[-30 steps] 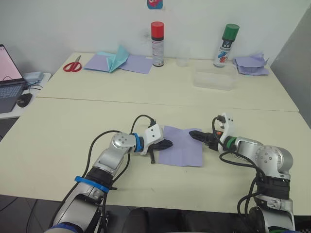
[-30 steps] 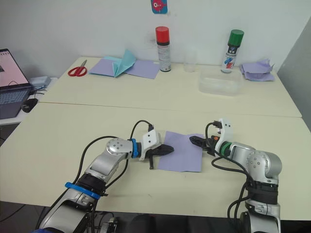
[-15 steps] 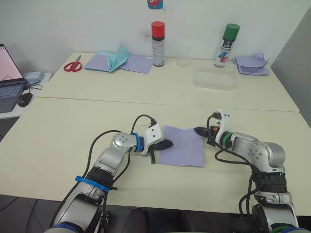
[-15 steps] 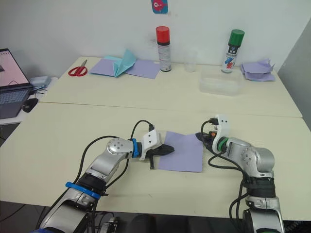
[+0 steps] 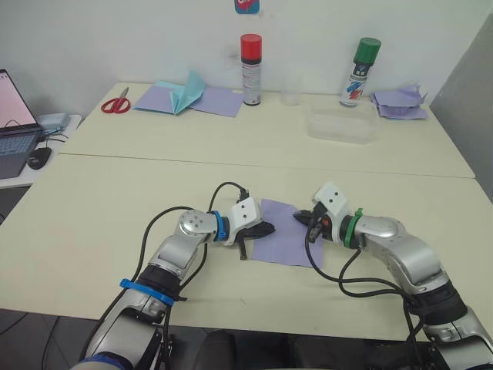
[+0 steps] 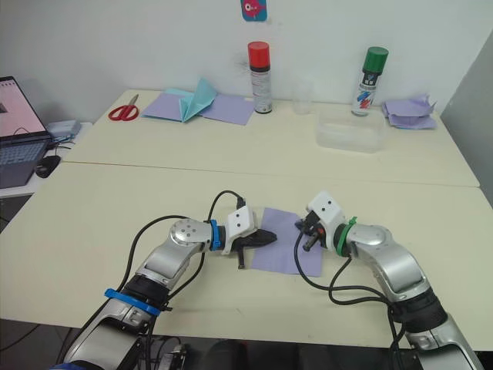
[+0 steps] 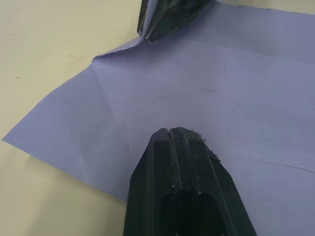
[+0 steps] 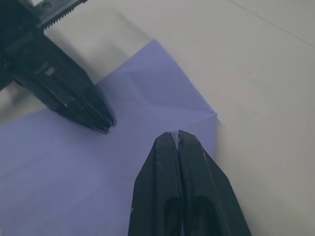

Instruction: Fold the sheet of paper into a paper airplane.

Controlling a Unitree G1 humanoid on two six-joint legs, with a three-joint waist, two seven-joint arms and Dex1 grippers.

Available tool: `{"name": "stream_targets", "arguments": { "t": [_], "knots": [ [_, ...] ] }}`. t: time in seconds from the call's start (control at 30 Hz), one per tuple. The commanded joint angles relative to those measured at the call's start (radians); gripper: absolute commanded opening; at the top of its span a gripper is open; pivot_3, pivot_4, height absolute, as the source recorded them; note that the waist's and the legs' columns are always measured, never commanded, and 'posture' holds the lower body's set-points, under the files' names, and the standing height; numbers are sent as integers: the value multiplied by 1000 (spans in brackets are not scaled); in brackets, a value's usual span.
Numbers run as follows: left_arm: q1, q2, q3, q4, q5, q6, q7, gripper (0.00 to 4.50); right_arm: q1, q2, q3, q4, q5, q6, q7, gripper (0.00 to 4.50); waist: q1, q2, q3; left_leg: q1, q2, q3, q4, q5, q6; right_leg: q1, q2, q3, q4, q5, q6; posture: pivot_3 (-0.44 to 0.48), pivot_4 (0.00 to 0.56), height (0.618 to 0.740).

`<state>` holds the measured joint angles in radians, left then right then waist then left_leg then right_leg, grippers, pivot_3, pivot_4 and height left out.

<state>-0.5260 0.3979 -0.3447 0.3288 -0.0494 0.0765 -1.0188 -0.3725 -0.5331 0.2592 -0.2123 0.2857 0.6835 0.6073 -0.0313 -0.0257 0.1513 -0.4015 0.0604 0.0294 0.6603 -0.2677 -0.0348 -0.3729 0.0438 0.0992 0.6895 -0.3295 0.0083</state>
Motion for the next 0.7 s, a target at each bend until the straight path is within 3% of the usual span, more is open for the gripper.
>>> {"name": "stream_targets", "arguments": {
  "t": [0.03, 0.47, 0.7],
  "knots": [
    [24, 1, -43, 59, 54, 20, -5, 0, -3, 16, -13, 5, -11, -21, 11, 56, 0, 0, 0, 0, 0, 0, 0, 0, 0, 0, 0, 0, 0, 0, 0, 0, 150, 740],
    [18, -1, -15, 33, 29, 23, 0, 0, 2, 77, -23, 96, -50, -55, 9, 56, 0, 0, 0, 0, 0, 0, 0, 0, 0, 0, 0, 0, 0, 1, -1, 0, 150, 740],
    [-123, -74, 78, -15, -83, 171, 8, 0, 12, 80, -23, 89, -52, -47, 18, 56, 0, 0, 2, -1, 1, 0, 1, 0, 0, -1, 1, -1, 1, 1, -1, 0, 150, 740]
  ]
}}
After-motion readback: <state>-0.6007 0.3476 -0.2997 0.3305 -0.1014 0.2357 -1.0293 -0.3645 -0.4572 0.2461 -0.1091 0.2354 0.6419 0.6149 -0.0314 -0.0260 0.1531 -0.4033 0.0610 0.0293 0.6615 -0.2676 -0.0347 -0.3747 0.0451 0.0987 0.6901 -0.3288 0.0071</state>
